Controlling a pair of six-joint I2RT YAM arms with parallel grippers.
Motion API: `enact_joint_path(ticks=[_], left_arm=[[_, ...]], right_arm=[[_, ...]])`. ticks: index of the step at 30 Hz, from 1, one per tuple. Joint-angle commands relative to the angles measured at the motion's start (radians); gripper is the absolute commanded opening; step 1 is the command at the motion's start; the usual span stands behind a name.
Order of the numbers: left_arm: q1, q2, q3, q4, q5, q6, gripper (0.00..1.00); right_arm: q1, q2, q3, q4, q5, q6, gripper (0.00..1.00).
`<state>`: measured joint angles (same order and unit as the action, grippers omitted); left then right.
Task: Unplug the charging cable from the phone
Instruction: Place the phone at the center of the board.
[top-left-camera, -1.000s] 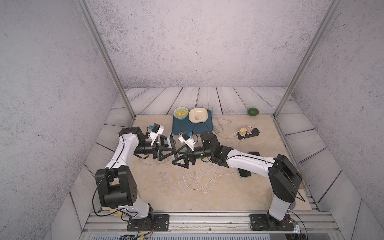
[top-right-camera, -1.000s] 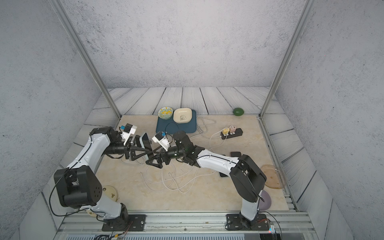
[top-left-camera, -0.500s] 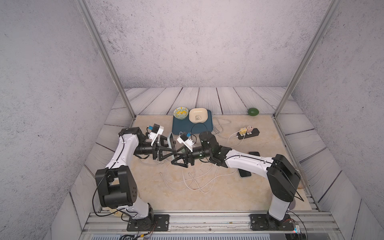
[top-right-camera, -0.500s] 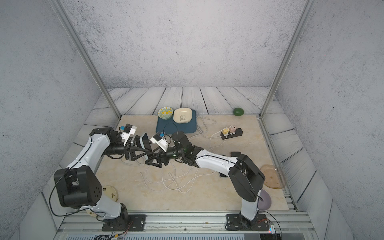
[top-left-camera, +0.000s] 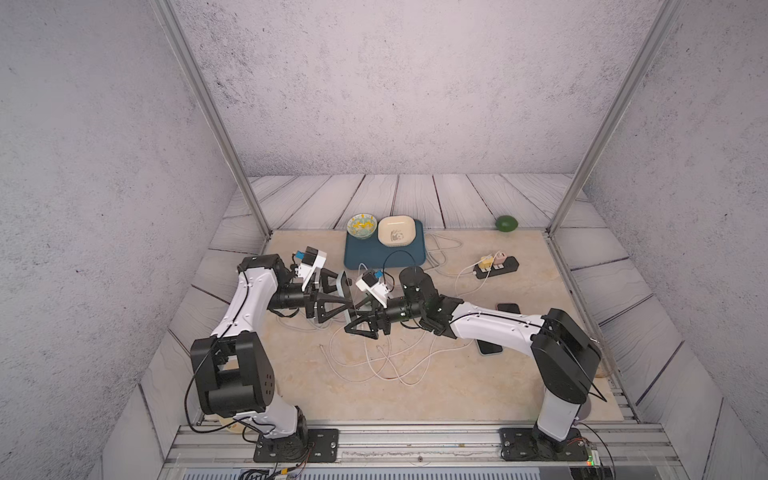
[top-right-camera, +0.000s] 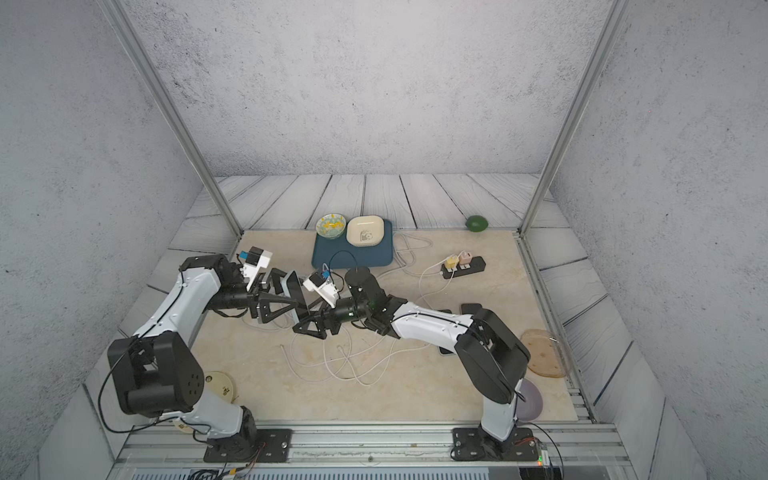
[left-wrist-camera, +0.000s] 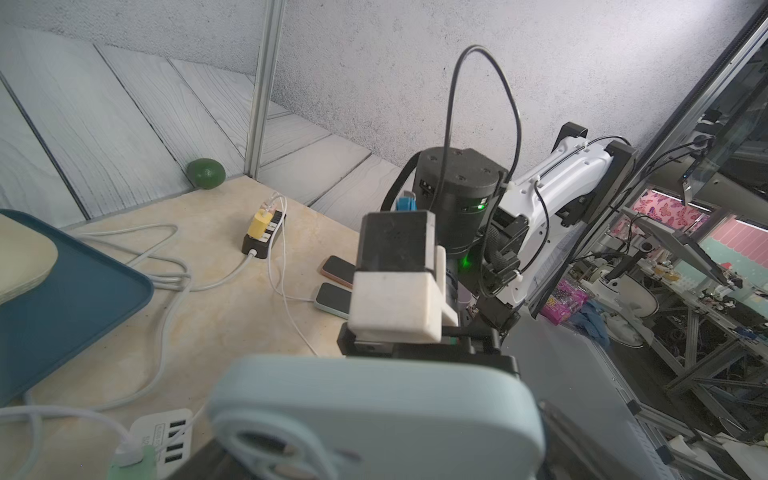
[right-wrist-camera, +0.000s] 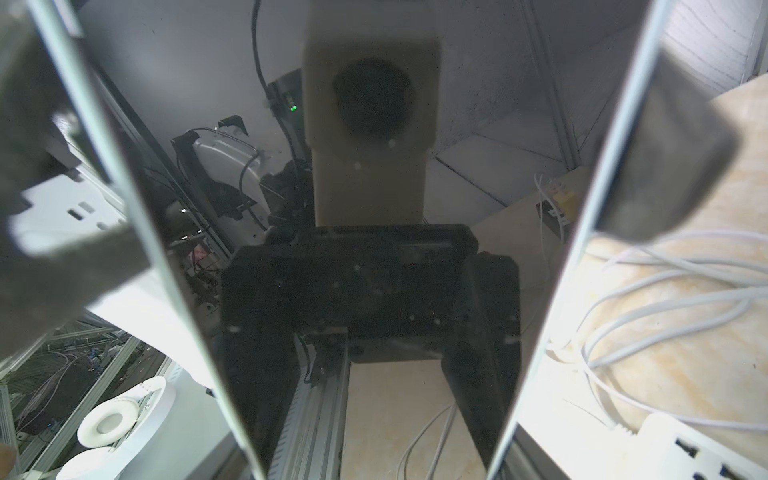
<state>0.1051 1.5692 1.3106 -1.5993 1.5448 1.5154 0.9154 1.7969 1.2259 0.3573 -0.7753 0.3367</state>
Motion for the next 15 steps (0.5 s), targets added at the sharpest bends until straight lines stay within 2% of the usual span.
enact_joint_path(ticks=[1,15], left_arm=[[0.012,-0.026,0.0,-0.18,0.045,0.03,0.98],[0.07,-0.034,0.011,-0.18,-0.004,0.05,0.98]], right_arm=[[-0.001,-0.06,-0.014,0.058,-0.001,-0.016,0.24],[-0.01,-0.183,-0.163,0.034,0.117,-0.047,0.19]])
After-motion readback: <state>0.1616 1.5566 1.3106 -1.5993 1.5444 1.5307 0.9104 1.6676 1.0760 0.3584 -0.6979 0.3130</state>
